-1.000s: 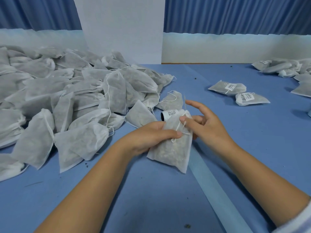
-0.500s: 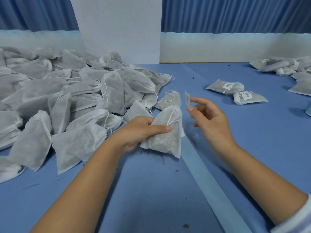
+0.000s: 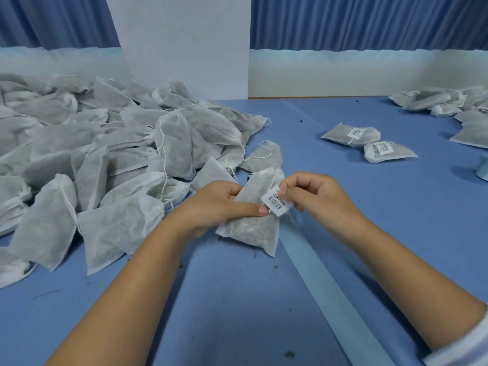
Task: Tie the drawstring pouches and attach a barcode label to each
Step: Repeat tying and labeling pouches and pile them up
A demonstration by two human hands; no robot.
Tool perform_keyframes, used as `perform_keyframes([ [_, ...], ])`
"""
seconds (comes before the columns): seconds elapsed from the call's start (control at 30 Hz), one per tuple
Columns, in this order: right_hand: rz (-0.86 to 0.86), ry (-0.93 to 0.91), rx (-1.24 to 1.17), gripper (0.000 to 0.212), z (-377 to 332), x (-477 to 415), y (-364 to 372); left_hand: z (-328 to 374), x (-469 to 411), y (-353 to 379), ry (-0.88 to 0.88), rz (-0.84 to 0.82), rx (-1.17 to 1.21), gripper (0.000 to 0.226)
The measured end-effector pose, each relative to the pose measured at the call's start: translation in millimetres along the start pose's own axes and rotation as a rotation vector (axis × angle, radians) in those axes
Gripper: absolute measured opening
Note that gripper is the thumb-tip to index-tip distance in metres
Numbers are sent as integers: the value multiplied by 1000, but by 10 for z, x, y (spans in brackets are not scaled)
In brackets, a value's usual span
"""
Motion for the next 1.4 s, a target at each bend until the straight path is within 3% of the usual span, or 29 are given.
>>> perform_keyframes([
  [0.33, 33, -42, 161, 14, 67, -42, -22, 39, 21, 93, 32, -116, 3, 25],
  [0.47, 46, -84, 204, 16, 81, -49, -24, 74, 42, 102, 48, -110, -4, 41],
  [0.6, 63, -142, 238, 15, 74, -39, -22, 89, 9, 45, 44, 45, -16, 67],
  [0.73, 100, -199, 304, 26, 44, -24, -22, 66, -18, 50, 19, 102, 56, 29],
  [0.83, 164, -120, 213, 43, 88, -41, -85, 53, -31, 49, 3, 130, 189, 19],
  [0.93, 243, 72, 65, 43, 202, -55, -176, 64, -29, 84, -2, 120, 316, 19],
  [1.03, 96, 275, -197, 33, 353, -59, -84, 81, -24, 107, 12, 119, 417, 24],
  [1.13, -32, 272, -322, 35, 329, -44, 40, 68, -27, 109, 8, 137, 429, 28],
  [1.23, 7, 243, -305, 40, 340, -57, 12, 47, -38, 90, 5, 162, 392, 34],
  [1.33, 13, 243, -334, 31, 325, -46, 24, 62, -44, 77, 27, 186, 355, 35],
  [1.4, -8, 238, -339, 42, 290, -30, 61, 68, -45, 49, 40, 218, 309, 43],
])
Point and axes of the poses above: each hand's wrist, its own x-axis away from the middle knuckle, its own y-axis out of the palm, z = x × y, the point moved 8 cm from there along -x, towards the middle knuckle, and after that the axes turned 3 degrees about -x, right-handed, at the moved point
